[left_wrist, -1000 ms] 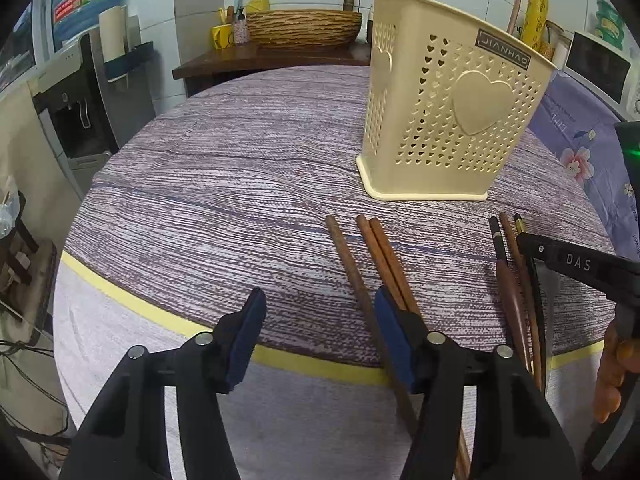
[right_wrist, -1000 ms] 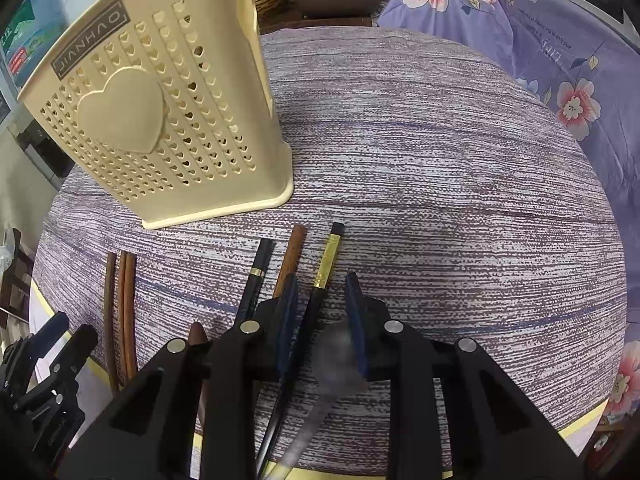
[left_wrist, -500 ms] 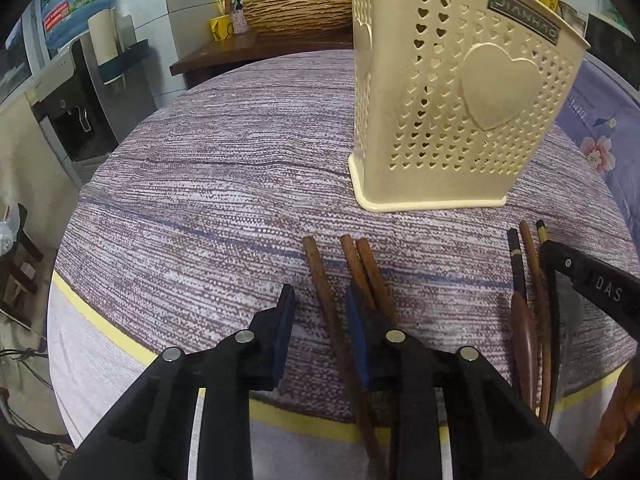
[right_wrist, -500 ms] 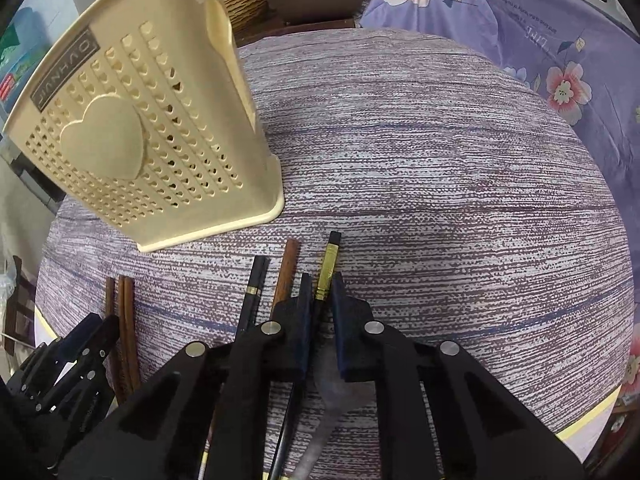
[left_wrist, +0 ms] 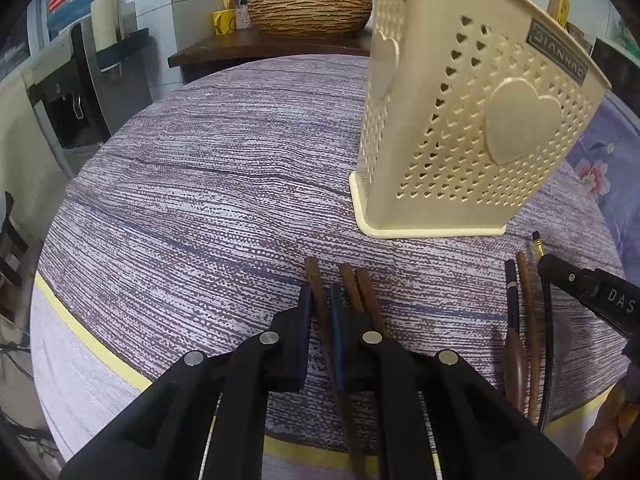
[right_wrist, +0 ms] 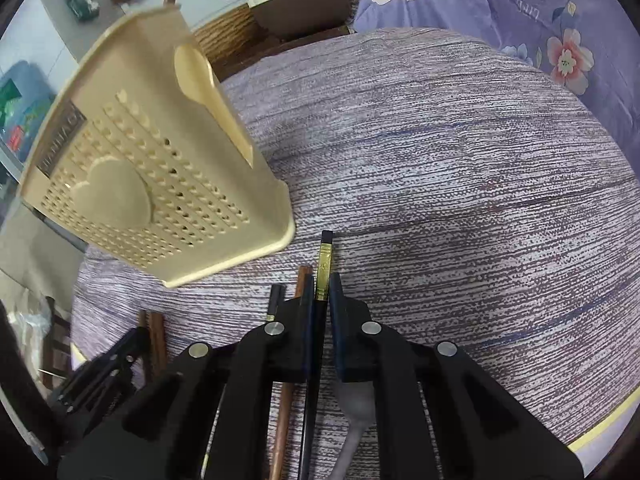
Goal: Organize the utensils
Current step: 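Lift both held chopsticks and carry them above the cream holder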
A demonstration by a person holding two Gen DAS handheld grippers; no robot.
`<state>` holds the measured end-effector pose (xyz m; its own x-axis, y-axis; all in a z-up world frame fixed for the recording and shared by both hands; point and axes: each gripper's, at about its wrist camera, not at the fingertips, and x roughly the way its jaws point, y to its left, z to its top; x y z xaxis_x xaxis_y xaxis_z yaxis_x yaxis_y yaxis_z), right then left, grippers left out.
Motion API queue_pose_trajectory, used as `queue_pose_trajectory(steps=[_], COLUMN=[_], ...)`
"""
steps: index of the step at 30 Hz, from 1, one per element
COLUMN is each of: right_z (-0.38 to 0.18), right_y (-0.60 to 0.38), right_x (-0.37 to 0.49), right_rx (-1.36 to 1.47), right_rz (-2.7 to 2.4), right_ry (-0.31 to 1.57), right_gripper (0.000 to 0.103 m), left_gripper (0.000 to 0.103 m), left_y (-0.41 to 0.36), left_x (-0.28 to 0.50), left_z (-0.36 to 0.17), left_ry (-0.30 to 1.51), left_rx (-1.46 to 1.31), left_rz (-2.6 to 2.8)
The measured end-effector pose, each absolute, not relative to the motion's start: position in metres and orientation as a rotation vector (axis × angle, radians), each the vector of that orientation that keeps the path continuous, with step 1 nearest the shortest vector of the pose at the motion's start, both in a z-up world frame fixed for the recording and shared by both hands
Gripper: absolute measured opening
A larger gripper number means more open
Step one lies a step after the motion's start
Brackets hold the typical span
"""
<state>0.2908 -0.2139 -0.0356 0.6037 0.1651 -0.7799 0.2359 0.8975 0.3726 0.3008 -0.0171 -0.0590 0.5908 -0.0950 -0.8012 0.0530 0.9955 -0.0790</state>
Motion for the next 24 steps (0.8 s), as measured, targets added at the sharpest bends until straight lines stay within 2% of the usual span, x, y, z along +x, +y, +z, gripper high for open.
queue_pose_trajectory(steps=[8, 15, 24], right_z=[0.006, 0.063, 0.111], right_y=[-0.222, -0.230, -0.239], right_x=[0.265, 0.225, 0.188], right_rx=[0.513, 0.448, 0.367], right_rz=[0.059, 0.147, 0.198], right_ry=[0.809, 0.677, 0.585], right_gripper=[0.008, 0.008, 0.008], left_gripper=[0.009, 0.009, 0.008], left_y=[-0.007, 0.003, 0.030], left_x=[0.281, 0.253, 0.235], left_z=[-0.023, 0.026, 0.068], left_ry=[0.835, 0.698, 0.583], left_rx=[-0.154, -0.182, -0.187], left_rz=[-0.151, -0.198, -0.201])
